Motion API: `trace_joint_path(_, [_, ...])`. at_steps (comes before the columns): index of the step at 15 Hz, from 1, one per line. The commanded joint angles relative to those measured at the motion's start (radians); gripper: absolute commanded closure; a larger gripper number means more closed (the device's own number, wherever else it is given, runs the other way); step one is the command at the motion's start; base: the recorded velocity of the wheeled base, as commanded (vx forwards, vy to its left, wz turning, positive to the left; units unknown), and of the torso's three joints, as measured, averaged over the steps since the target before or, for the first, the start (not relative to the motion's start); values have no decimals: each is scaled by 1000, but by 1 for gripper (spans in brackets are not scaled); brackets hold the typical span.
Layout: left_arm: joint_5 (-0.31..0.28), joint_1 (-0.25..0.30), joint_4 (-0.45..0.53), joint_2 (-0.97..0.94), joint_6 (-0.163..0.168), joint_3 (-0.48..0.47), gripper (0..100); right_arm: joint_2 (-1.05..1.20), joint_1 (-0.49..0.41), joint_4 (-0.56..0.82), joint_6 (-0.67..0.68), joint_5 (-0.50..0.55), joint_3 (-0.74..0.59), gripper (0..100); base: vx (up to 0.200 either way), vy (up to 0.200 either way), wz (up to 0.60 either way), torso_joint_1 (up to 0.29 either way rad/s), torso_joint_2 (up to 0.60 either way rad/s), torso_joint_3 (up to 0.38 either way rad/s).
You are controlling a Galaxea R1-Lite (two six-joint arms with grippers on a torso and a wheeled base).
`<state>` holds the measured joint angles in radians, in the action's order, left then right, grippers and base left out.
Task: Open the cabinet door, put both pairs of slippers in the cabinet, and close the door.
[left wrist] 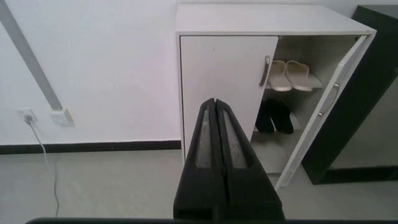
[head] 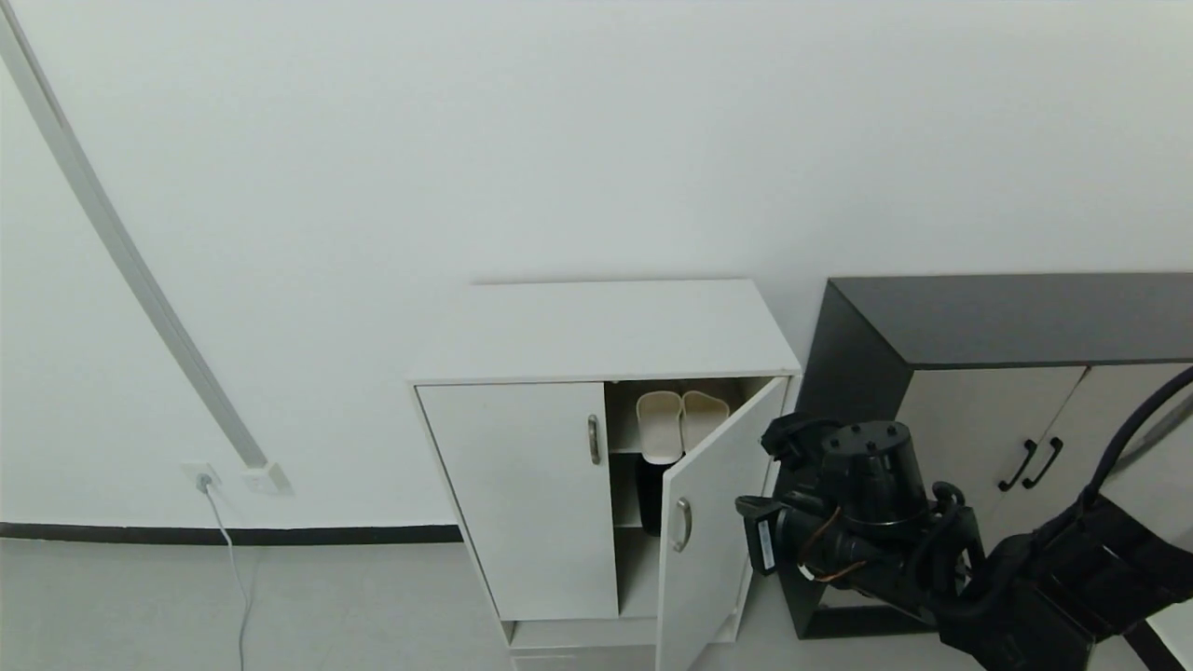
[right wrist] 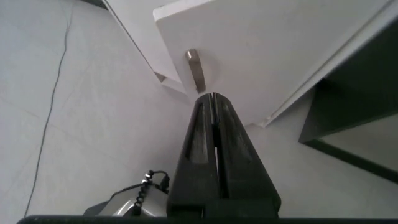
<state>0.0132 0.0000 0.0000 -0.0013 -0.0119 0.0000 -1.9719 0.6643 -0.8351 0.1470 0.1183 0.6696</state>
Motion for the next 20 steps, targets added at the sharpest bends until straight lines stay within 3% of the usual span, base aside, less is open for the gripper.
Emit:
trace_joint_path(1, [1, 0, 0, 1, 0, 0, 100, -10, 0, -1, 0, -3, -13, 100, 0, 0, 0, 0, 0, 0])
trace_joint_path(20, [1, 0, 0, 1, 1, 0, 100, -377, -45, 4, -6, -2, 433, 100, 0, 0, 0, 0, 0, 0])
